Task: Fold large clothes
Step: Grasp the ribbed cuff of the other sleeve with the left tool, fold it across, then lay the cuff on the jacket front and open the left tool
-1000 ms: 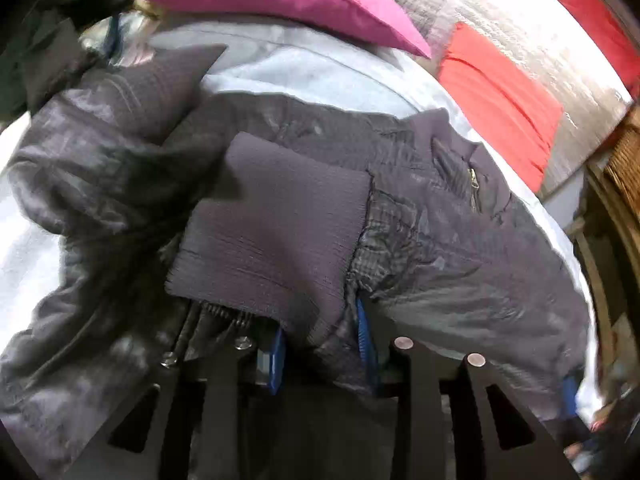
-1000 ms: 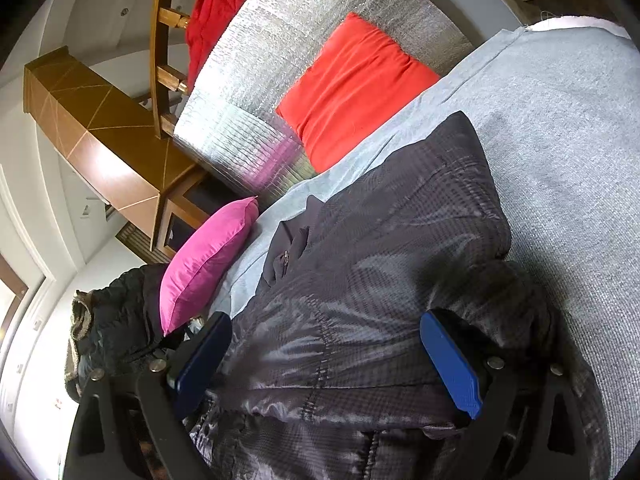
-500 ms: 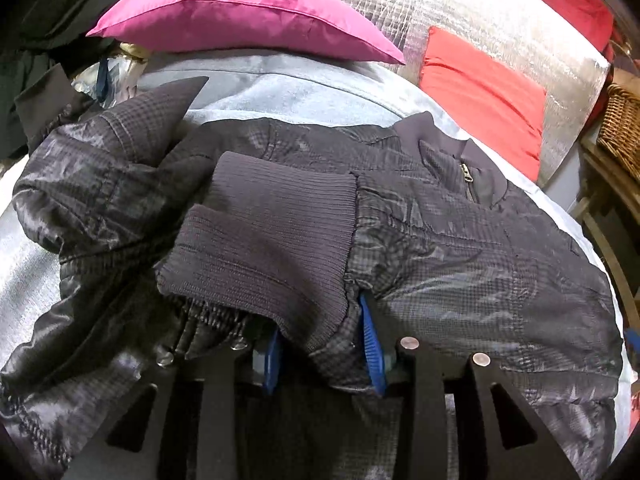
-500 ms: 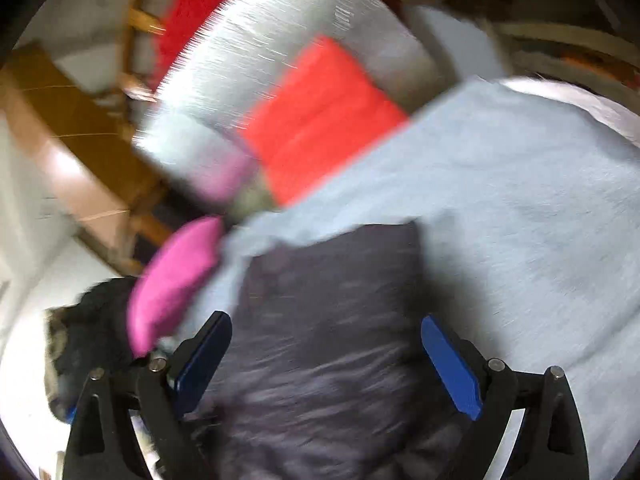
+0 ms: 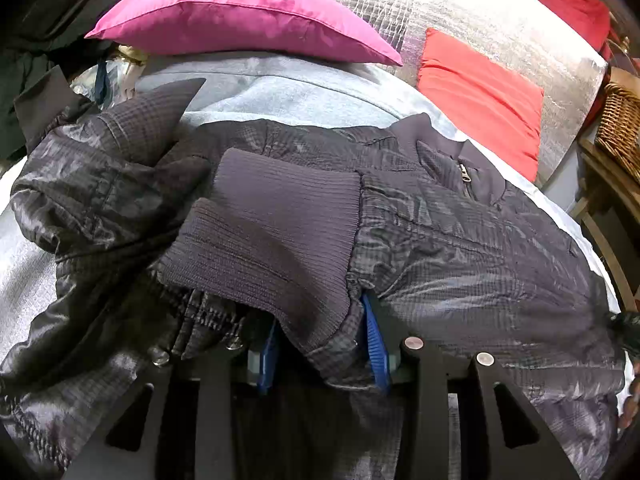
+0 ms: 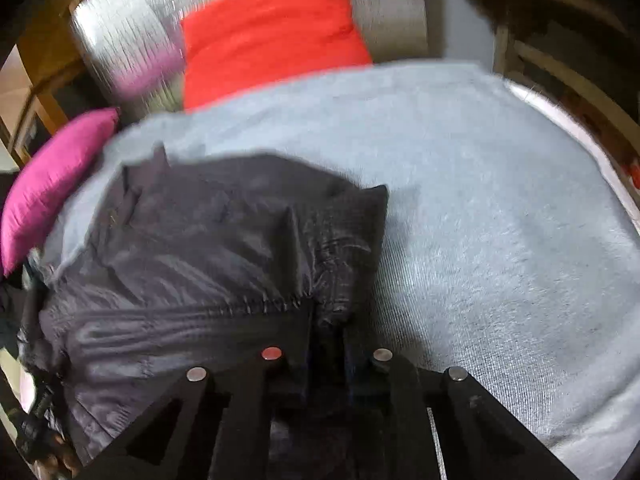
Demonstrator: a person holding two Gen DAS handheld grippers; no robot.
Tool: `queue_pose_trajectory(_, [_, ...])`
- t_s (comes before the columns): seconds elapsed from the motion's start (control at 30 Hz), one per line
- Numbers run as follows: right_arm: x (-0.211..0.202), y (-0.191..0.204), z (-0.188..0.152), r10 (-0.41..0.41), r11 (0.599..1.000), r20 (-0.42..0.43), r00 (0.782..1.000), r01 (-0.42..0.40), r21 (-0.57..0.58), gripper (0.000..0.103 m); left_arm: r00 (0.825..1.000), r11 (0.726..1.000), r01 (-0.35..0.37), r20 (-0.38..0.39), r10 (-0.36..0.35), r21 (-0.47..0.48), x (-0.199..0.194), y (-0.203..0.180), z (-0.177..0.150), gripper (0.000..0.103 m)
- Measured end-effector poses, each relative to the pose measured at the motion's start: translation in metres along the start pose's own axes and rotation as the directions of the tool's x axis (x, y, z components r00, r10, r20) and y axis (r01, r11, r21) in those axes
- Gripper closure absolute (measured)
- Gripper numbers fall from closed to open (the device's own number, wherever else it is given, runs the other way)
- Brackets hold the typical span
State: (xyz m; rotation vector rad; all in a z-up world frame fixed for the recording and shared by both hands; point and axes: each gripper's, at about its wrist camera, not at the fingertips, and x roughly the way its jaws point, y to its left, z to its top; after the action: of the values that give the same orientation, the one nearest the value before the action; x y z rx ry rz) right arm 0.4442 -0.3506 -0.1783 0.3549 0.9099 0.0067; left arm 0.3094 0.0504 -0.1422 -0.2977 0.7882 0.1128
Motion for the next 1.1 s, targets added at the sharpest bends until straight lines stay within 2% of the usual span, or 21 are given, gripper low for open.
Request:
queue_pose_trajectory(0.07, [-0.017, -0.004, 0.004, 0.029, 0.999, 0.022, 0.999, -0.03, 0.041, 0.082, 1.0, 1.0, -0.002, 0.0, 0.002, 0.001, 0.0, 0.0, 0.0, 0.062])
queue_pose_trajectory(0.13, [-0.035, -0.004, 0.003, 0.059, 0.996, 0.039, 0.997, -0.061, 0.061, 0.07, 1.0, 1.0, -0.002, 0.0, 0.002, 0.002, 0.0, 0.0, 0.0, 0.062])
queue_pose_trajectory(0.2, [-0.048, 0.001, -0.006, 0.087, 0.994, 0.027, 0.996, -0.088, 0.068, 0.002, 1.0, 1.0, -0.005, 0.0, 0.005, 0.004, 0.0, 0.0, 0.001, 0.062])
queue_pose_trajectory(0.23, [-0.051, 0.003, -0.014, 0.078, 0.995, 0.03, 0.996, -0.08, 0.06, 0.0, 1.0, 1.0, -0.005, 0.0, 0.005, 0.004, 0.0, 0.0, 0.0, 0.062])
queue_pose_trajectory(0.33, [-0.041, 0.01, -0.027, 0.055, 0.998, -0.039, 0.998, -0.055, 0.006, 0.001, 1.0, 1.0, -0.006, -0.001, 0.006, 0.005, 0.001, 0.0, 0.001, 0.062])
queue_pose_trajectory(0.37, [-0.032, 0.009, -0.03, 0.061, 0.998, -0.08, 0.995, -0.062, -0.004, 0.006, 1.0, 1.0, -0.006, -0.001, 0.006, 0.005, 0.001, 0.001, 0.001, 0.062])
queue_pose_trajectory(0.4, [-0.028, 0.003, -0.035, 0.071, 0.997, -0.116, 0.991, -0.074, -0.016, 0.048, 1.0, 1.0, -0.006, -0.001, 0.006, 0.005, 0.001, 0.0, 0.001, 0.062])
queue_pose_trajectory(0.43, [-0.021, 0.005, -0.037, 0.08, 0.996, -0.157, 0.984, -0.085, -0.025, 0.065, 1.0, 1.0, -0.007, -0.001, 0.007, 0.006, 0.001, 0.001, 0.0, 0.062])
queue_pose_trajectory(0.5, [-0.04, 0.018, -0.033, 0.044, 0.995, -0.091, 0.995, -0.052, -0.085, 0.077, 1.0, 1.0, -0.006, -0.001, 0.006, 0.006, 0.001, 0.0, 0.0, 0.062])
queue_pose_trajectory(0.53, [-0.058, 0.028, -0.031, 0.023, 0.99, -0.023, 0.999, -0.026, -0.14, 0.077, 1.0, 1.0, -0.006, 0.0, 0.006, 0.007, 0.001, 0.0, 0.0, 0.062])
queue_pose_trajectory(0.57, [-0.059, 0.03, -0.031, -0.001, 0.986, -0.007, 1.0, 0.0, -0.167, 0.077, 1.0, 1.0, -0.008, 0.0, 0.008, 0.01, 0.002, 0.0, 0.0, 0.062])
queue_pose_trajectory(0.63, [-0.036, 0.018, -0.036, -0.055, 0.989, -0.086, 0.995, 0.042, -0.145, 0.077, 1.0, 1.0, -0.007, -0.001, 0.007, 0.011, 0.002, 0.0, 0.0, 0.061])
queue_pose_trajectory(0.67, [-0.022, 0.009, -0.042, -0.073, 0.991, -0.107, 0.992, 0.06, -0.123, 0.074, 1.0, 1.0, -0.006, -0.001, 0.006, 0.01, 0.002, 0.0, 0.0, 0.062])
queue_pose_trajectory(0.73, [-0.03, 0.009, -0.044, -0.067, 0.993, -0.063, 0.996, 0.06, -0.102, 0.068, 1.0, 1.0, -0.003, -0.004, 0.003, 0.006, 0.002, 0.001, 0.001, 0.062])
queue_pose_trajectory(0.77, [-0.039, 0.011, -0.044, -0.078, 0.993, -0.047, 0.996, 0.073, -0.095, 0.051, 1.0, 1.0, -0.005, -0.006, 0.005, 0.008, 0.003, 0.001, 0.001, 0.062])
queue_pose_trajectory(0.8, [-0.046, 0.011, -0.044, -0.079, 0.993, -0.033, 0.996, 0.076, -0.091, 0.021, 1.0, 1.0, -0.009, -0.006, 0.009, 0.012, 0.003, 0.0, 0.001, 0.062])
queue_pose_trajectory(0.9, [-0.086, 0.023, -0.047, -0.114, 0.989, 0.089, 0.989, 0.121, -0.082, 0.02, 1.0, 1.0, -0.014, -0.012, 0.014, 0.022, 0.003, -0.002, 0.002, 0.062])
queue_pose_trajectory(0.97, [-0.106, 0.035, -0.051, -0.04, 0.996, 0.134, 0.99, 0.051, -0.077, 0.02, 0.998, 0.998, -0.05, -0.034, 0.052, 0.043, 0.0, -0.007, 0.007, 0.056])
queue_pose_trajectory(1.0, [-0.111, 0.043, -0.055, 0.001, 0.996, 0.141, 0.99, 0.013, -0.093, 0.02, 0.995, 0.995, -0.083, -0.053, 0.086, 0.05, -0.005, -0.008, 0.01, 0.045])
queue_pose_trajectory(1.03, [-0.113, 0.052, -0.06, 0.039, 0.992, 0.142, 0.989, -0.021, -0.125, 0.02, 0.993, 0.995, -0.094, -0.064, 0.097, 0.044, -0.009, -0.008, 0.013, 0.041])
queue_pose_trajectory(1.1, [-0.105, 0.067, -0.073, 0.095, 0.98, 0.124, 0.988, -0.071, -0.184, 0.02, 0.998, 0.998, -0.056, -0.029, 0.055, -0.034, -0.029, 0.002, 0.021, 0.041])
